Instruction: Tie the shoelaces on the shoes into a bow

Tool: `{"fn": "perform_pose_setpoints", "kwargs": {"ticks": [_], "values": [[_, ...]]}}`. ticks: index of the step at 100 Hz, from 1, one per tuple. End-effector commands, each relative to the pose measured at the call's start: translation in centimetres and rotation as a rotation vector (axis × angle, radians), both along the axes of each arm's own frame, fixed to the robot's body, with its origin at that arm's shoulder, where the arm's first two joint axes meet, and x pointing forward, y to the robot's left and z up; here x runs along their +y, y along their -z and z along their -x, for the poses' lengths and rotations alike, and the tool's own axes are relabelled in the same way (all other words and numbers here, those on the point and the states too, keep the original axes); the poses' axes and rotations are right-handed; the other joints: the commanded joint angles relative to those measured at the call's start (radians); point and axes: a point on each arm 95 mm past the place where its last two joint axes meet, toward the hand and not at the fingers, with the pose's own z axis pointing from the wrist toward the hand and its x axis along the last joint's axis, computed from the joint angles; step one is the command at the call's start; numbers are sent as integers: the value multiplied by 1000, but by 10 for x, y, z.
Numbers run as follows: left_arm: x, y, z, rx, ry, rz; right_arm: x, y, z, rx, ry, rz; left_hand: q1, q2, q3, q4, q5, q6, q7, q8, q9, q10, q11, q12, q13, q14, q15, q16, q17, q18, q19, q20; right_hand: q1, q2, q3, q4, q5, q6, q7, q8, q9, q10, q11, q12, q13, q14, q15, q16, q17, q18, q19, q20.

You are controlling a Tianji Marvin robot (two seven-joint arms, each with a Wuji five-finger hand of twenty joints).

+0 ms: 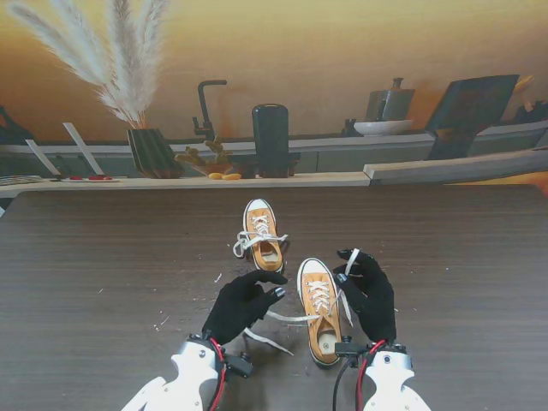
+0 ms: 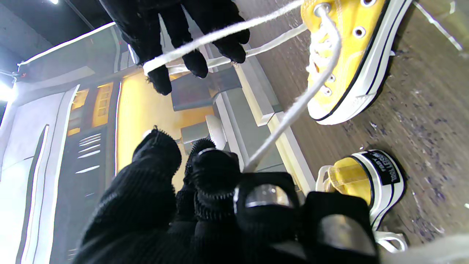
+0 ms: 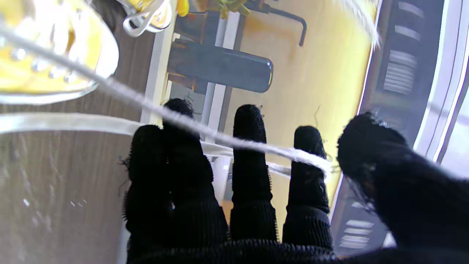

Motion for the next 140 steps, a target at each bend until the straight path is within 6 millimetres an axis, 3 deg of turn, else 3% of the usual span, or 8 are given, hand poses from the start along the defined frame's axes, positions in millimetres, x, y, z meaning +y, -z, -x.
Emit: {"fn": "perform_pose_setpoints", "kwargs": {"ticks": [1,30,40,63,76,91,115,140], "values": [[1,-8,0,-20,15,-11,9,-3,0,12,-24,-33,-8,-24,18,10,23,10,8,-14,16,4,5,10,38,-11,20,-6,27,-40,205,-5,60,-52,35,-45,104,19,23,-41,62,-1,-6,-15,50,63,32,27,16,-22,-5,-34],[13,-30,-6,-85,-6,-33,18,-12,1,106,-75,-244,8,-33,18,7,34,3,22,-12,25,1,6,9,38,-13,25,-5,27,-38,207,-3,196,-178,40,-142,280,81,300,-137,265,46,85,-3,224,81,226,175,228,80,109,-43],[16,-38,-10,-117,-14,-37,19,-17,0,119,-93,-254,25,-41,19,5,38,-2,29,-12,31,-1,7,9,38,-15,28,-4,27,-38,209,-1,215,-199,62,-142,337,67,325,-78,323,36,205,71,242,22,539,432,370,139,256,37],[20,-60,-22,-191,-20,-35,21,-20,-10,119,-125,-227,51,-45,11,-6,41,-18,49,-14,37,-2,6,7,38,-21,31,-4,28,-41,211,2,215,-209,87,-146,353,45,335,-17,335,2,431,275,259,-188,960,879,632,147,534,201],[19,-68,-30,-210,-16,-21,24,-19,-15,122,-163,-212,56,-44,7,-6,42,-20,57,-16,39,-2,6,7,38,-21,33,-4,28,-44,212,4,193,-149,54,-149,325,34,326,-3,342,-2,528,385,280,-407,1198,1108,707,-35,825,376],[15,-76,-42,-240,-3,-12,29,-14,-22,124,-191,-191,58,-44,4,-6,45,-24,67,-18,42,-3,6,8,38,-23,35,-4,28,-46,214,6,86,-94,38,-161,343,41,318,-48,409,-42,601,455,291,-574,1362,1121,734,-148,995,461],[6,-90,-61,-318,30,0,33,-6,-32,108,-228,-136,64,-44,4,-6,46,-37,78,-23,51,-7,6,8,38,-35,41,-3,30,-59,222,12,-107,69,-60,0,342,97,-23,83,367,-14,578,491,286,-543,1358,1121,732,-128,989,466],[-1,-103,-80,-385,99,66,31,-2,-36,68,-262,21,72,-40,3,-18,42,-50,91,-31,56,-5,6,10,38,-44,51,-2,32,-82,236,21,-171,-29,-111,-27,196,100,-85,67,236,-23,604,518,278,-571,1326,1121,736,-180,983,444]]}}
